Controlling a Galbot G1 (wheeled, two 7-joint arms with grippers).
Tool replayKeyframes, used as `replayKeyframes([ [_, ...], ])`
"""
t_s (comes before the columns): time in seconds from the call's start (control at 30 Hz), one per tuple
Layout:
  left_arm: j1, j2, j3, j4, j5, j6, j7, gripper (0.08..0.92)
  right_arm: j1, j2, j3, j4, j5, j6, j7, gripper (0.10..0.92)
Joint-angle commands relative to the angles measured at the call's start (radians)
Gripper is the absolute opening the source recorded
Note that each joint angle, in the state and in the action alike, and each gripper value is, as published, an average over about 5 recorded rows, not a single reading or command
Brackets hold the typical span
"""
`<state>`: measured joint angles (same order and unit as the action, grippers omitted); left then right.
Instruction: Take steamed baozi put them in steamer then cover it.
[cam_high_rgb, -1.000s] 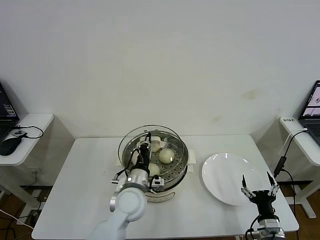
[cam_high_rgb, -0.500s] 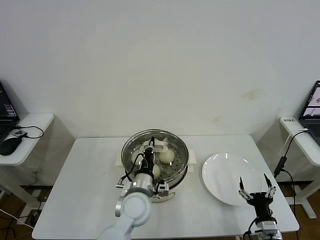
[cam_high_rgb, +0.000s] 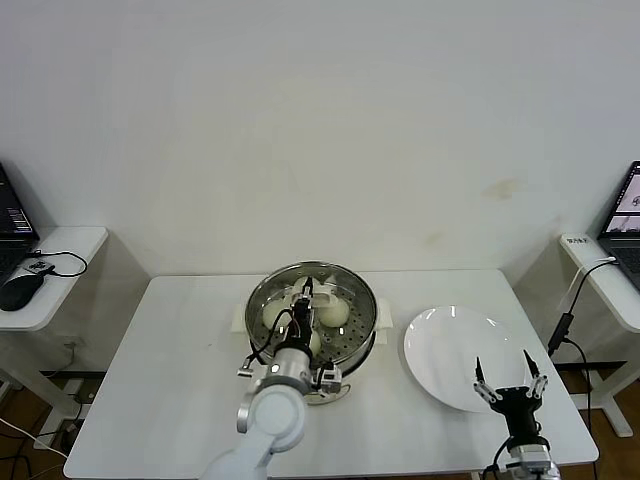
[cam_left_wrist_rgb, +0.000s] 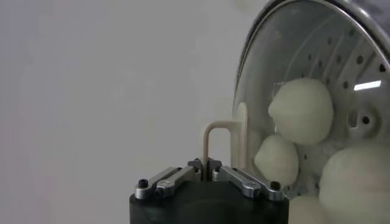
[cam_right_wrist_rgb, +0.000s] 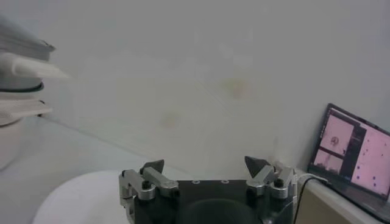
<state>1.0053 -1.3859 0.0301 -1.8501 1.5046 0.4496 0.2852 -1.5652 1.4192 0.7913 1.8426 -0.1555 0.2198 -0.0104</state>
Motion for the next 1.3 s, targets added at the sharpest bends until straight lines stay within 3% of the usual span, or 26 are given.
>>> replayKeyframes([
  [0.03, -0.005, -0.011, 0.003, 0.017, -0.002, 0.0, 0.0, 0.129, 0.0, -0.001, -0.001, -0.003, -0.001, 0.002, -0.001, 0.823],
  [0.27, 0.02, -0.005, -0.002, -0.017, -0.041, 0.005, -0.002, 0.165, 0.004, -0.002, -0.007, -0.006, -0.001, 0.002, -0.002, 0.823],
  [0.43, 0.061, 0.026, -0.019, -0.096, -0.077, 0.006, -0.01, 0.307, 0.004, 0.0, -0.014, -0.007, -0.003, 0.001, -0.002, 0.823],
  [0.6, 0.156, 0.1, -0.074, -0.25, -0.185, 0.001, -0.051, 0.446, -0.003, 0.001, -0.013, -0.006, -0.004, 0.002, -0.002, 0.823],
  [0.97, 0.599, 0.235, -0.331, -0.565, -0.866, -0.131, -0.325, 0.763, -0.01, 0.006, -0.019, -0.014, 0.0, 0.002, -0.003, 0.823],
  [1.13, 0.739, 0.189, -0.574, -0.496, -1.412, -0.422, -0.493, 0.82, -0.023, 0.003, -0.021, -0.012, 0.013, 0.006, -0.008, 0.823],
  [1.3, 0.828, 0.157, -0.685, -0.426, -1.72, -0.493, -0.56, 0.823, -0.05, -0.022, -0.033, -0.006, 0.058, 0.01, -0.032, 0.823],
])
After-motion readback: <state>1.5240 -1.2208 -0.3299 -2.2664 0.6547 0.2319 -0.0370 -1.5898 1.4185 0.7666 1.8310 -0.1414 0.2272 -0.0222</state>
